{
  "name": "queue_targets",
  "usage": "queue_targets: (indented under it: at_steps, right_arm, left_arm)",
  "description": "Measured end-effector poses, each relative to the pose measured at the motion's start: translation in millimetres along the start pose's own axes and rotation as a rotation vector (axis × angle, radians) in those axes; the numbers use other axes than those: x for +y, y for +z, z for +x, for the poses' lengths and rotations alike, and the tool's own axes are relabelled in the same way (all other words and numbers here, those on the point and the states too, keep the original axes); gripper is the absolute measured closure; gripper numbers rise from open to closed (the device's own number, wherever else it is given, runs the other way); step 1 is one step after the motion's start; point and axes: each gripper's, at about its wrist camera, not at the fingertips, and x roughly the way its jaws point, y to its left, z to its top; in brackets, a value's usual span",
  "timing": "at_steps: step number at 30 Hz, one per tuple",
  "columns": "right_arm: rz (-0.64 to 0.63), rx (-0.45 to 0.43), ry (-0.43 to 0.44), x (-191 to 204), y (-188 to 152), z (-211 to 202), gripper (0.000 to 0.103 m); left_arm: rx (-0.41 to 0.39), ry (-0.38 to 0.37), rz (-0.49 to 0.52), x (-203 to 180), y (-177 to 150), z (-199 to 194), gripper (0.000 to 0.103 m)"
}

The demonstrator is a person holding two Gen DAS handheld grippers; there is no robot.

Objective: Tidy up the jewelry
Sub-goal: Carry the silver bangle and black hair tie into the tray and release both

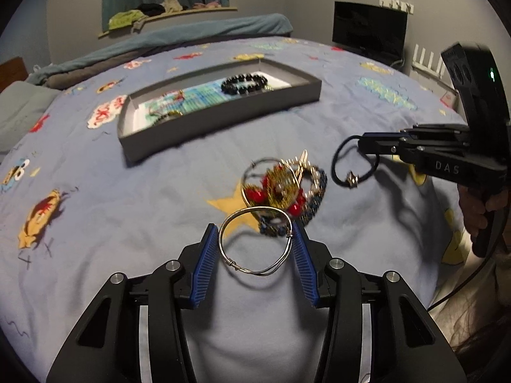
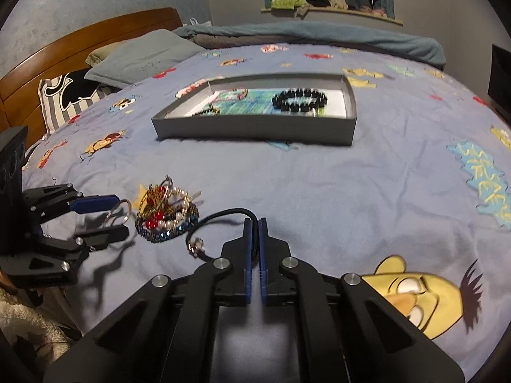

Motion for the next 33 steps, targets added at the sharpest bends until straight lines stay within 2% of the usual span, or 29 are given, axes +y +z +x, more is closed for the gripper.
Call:
queue_targets:
  at_steps: [11, 20, 27, 33]
  right_arm:
    - [-0.02, -0.126, -0.034, -8.0, 44.0, -25.3, 0.1]
    - [-0.015, -0.214, -0.077, -23.1, 92.6, -24.6, 0.1]
    - [0.01, -0.217, -0.098, -34.6, 121.5, 8.4, 0.1]
    - [0.031, -0.179, -0.108, -41.0, 133.4, 48.9, 0.1]
  left_arm:
    - [-0.073, 0.076, -0.036, 32.0, 36.8, -16.7, 0.054]
    - [-0.107, 0.116, -0.036, 57.1, 79.2, -4.5, 0.054]
    - [-0.101, 0.122, -0.03, 66.3, 112.1, 24.9, 0.054]
    - [-0.057, 0.097, -0.022, 68.8, 135.8, 66.5, 0.054]
